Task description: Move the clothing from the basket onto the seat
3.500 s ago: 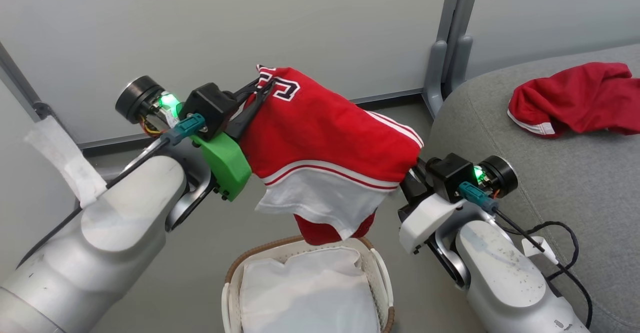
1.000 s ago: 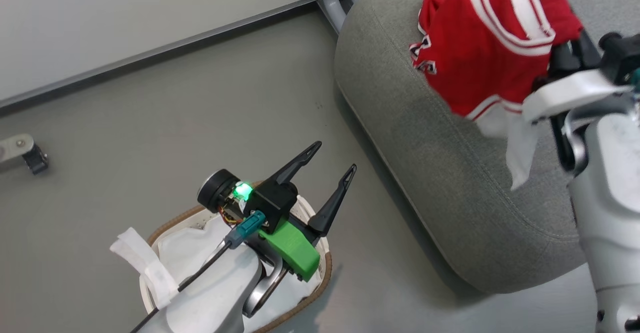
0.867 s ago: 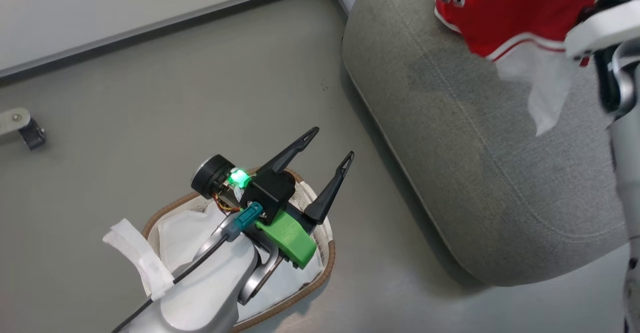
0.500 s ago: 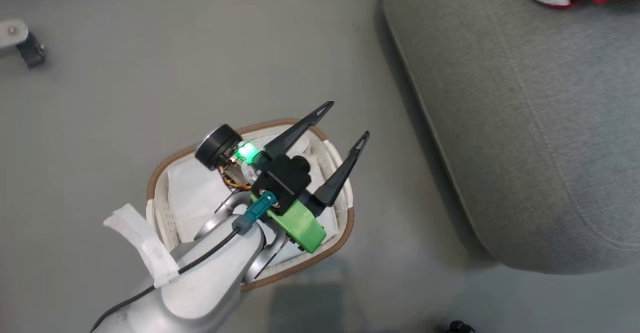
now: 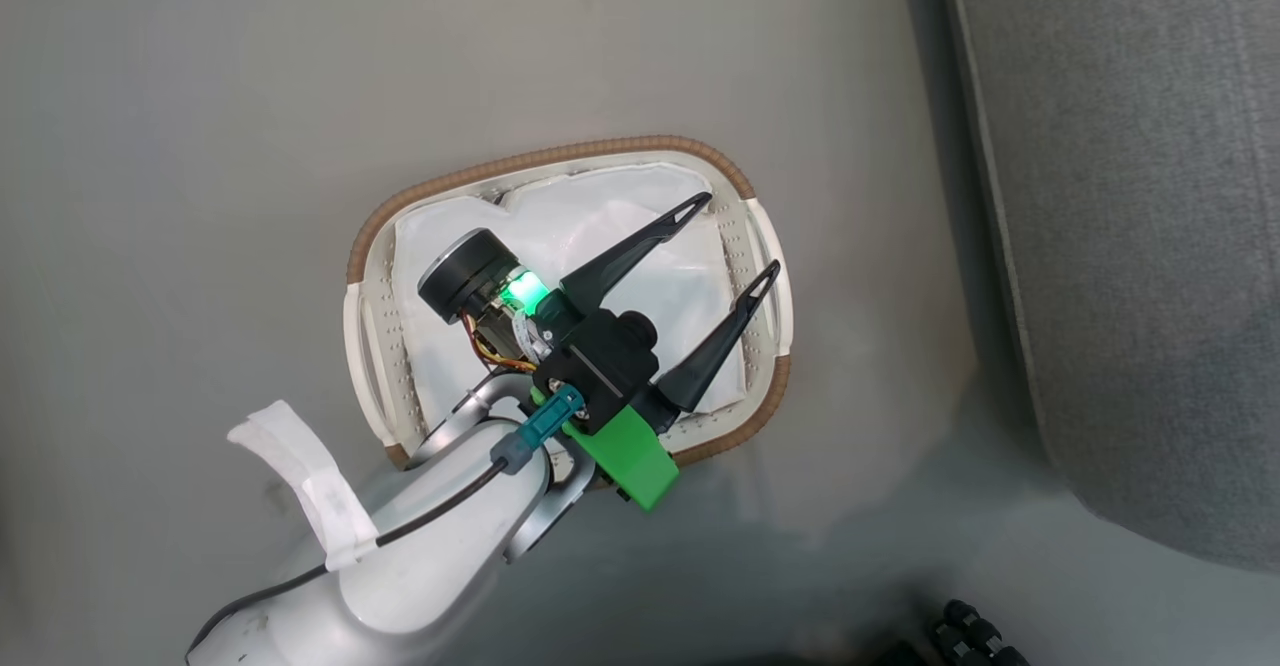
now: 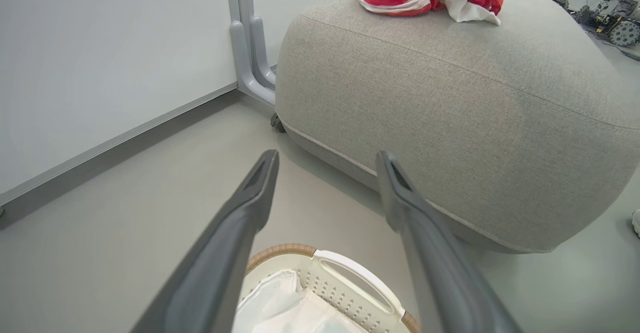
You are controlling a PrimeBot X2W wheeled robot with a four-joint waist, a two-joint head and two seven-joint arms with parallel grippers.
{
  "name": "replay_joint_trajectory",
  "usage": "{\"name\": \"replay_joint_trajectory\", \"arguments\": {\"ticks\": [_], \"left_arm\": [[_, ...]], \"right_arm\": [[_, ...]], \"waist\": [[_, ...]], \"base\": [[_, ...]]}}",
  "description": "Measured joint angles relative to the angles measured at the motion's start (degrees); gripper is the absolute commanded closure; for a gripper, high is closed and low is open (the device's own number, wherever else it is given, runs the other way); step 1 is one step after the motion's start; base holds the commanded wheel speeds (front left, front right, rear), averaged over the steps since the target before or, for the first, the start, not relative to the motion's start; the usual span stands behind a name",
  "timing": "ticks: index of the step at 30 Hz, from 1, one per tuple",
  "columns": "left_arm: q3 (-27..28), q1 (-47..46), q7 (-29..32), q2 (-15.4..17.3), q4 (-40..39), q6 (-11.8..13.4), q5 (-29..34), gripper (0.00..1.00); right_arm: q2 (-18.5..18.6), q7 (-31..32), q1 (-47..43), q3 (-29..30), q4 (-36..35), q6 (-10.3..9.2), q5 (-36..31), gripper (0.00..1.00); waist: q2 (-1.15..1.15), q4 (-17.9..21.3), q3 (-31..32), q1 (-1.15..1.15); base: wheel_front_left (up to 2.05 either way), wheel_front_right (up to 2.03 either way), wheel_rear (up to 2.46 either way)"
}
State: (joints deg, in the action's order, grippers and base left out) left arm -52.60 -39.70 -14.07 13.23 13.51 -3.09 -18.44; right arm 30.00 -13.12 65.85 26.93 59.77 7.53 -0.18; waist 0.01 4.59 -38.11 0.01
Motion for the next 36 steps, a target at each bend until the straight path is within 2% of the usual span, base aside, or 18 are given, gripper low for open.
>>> {"name": "replay_joint_trajectory", "arguments": {"ticks": [1,2,3,4,12,20,27,36], "left_arm": [[0.01,0.0,0.12,0.09,0.09,-0.01,-0.02,0.0],[0.0,0.0,0.12,0.22,0.22,-0.01,-0.11,0.0],[-0.01,0.0,0.13,0.4,0.37,-0.02,-0.19,0.0],[-0.04,0.0,0.13,0.56,0.55,-0.04,-0.19,0.0],[0.46,0.14,0.47,1.51,1.38,0.08,-1.78,0.0],[2.09,2.11,0.37,2.97,2.16,1.65,-3.53,0.0],[3.93,4.85,-0.15,3.77,2.6,3.04,-5.83,0.0],[7.8,7.71,-0.89,2.59,4.39,4.11,-7.8,0.0]], "right_arm": [[-0.43,-0.29,-0.09,0.3,0.45,0.0,-0.49,1.0],[-0.94,-0.63,-0.1,0.75,0.86,0.0,-1.12,0.91],[-1.41,-0.94,-0.1,1.25,1.03,0.0,-1.71,0.53],[-1.71,-1.12,-0.1,1.52,1.03,0.0,-2.32,0.0],[-5.17,-1.87,-2.17,0.35,-1.81,0.0,-4.39,0.0],[-9.66,-1.88,-13.52,-5.99,-10.57,0.0,0.04,0.0],[-11.25,-1.97,-22.21,-10.24,-16.52,0.0,2.87,0.0],[-11.48,-1.97,-25.92,-14.6,-21.6,0.0,5.27,0.0]], "waist": [[0.0,-0.17,-0.37,0.0],[0.0,-0.3,-0.77,0.0],[0.0,-0.33,-1.03,0.0],[0.0,-0.25,-1.12,0.0],[0.0,1.98,0.29,0.0],[0.0,5.11,4.14,-0.01],[0.0,7.61,8.76,-0.01],[0.0,8.92,14.95,-0.01]], "base": [[0.0,0.0,0.0],[0.0,0.0,0.0],[0.0,0.0,0.0],[0.0,0.0,0.0],[0.0,0.0,0.0],[0.0,0.0,0.0],[0.0,0.0,0.0],[0.0,0.0,0.0]]}}
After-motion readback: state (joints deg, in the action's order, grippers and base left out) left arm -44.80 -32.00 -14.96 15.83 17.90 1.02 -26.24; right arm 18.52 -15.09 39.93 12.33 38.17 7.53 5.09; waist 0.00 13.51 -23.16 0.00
